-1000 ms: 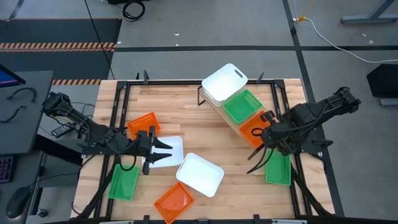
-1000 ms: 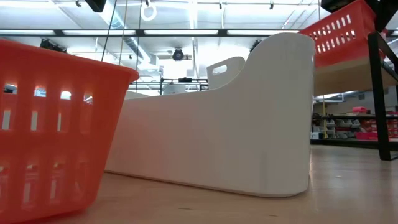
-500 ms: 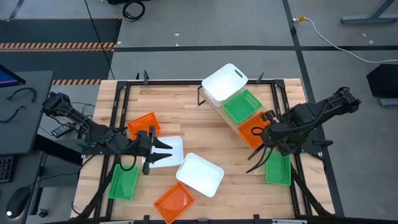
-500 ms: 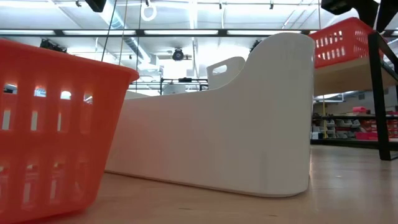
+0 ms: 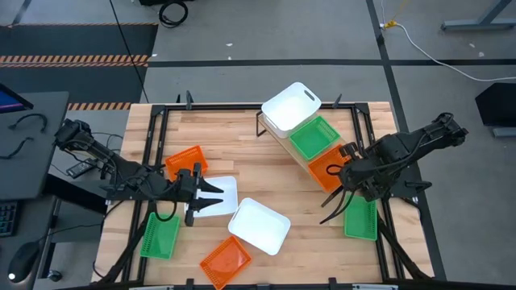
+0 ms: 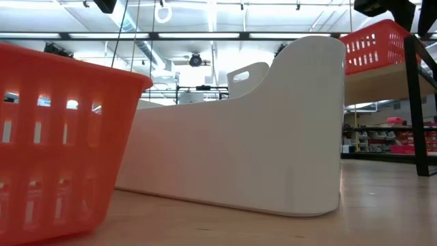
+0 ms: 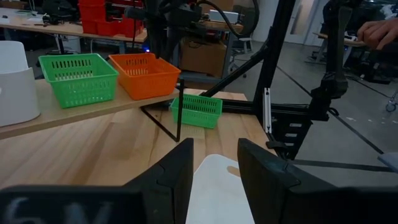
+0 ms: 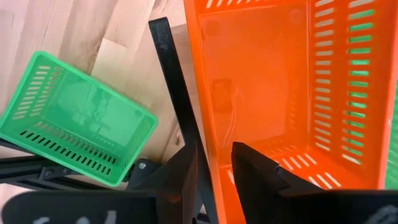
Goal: Stack baskets on shelf by color
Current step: Put the bottom right orange bin on the shelf
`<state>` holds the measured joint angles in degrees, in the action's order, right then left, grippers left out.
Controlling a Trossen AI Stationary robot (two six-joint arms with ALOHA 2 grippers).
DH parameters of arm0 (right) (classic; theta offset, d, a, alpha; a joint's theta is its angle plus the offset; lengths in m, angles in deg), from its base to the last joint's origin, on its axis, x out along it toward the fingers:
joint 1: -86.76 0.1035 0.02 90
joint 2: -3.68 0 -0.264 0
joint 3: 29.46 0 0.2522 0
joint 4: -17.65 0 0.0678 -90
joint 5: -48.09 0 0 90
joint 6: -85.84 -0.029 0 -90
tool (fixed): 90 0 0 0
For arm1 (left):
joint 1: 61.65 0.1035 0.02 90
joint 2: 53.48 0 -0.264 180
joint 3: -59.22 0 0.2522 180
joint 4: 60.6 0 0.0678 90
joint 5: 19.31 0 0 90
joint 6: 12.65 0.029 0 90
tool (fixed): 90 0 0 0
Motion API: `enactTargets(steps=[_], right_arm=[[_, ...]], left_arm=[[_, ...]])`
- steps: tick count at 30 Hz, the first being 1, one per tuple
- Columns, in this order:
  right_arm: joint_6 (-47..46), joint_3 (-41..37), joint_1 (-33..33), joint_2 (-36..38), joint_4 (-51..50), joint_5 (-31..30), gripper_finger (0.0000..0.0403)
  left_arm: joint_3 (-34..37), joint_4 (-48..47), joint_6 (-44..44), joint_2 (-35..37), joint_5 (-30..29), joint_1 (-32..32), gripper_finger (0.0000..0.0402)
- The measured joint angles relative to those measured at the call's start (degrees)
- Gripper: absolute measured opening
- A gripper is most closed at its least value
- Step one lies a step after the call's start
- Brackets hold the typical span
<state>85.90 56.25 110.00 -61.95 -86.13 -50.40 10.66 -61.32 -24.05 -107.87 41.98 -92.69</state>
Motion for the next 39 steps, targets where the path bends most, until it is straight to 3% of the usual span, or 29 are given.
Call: enactTargets(steps=[9,29,39], right_arm=[[-0.3,-5.2,0.0,0.0,0.2,-0.4,0.0105],[-5.8,-4.7,-0.8,1.3,0.0,-1.7,0.0105],[-9.8,-4.7,-1.1,1.3,0.0,0.4,0.0105]], left_arm=[[0.0,0.0,-0.3,0.0,0.0,-0.1,0.0133],[0.0,0.0,-0.4,0.0,0.0,-0.1,0.0133],[0.0,0.0,-0.4,0.0,0.0,-0.1,0.0133]])
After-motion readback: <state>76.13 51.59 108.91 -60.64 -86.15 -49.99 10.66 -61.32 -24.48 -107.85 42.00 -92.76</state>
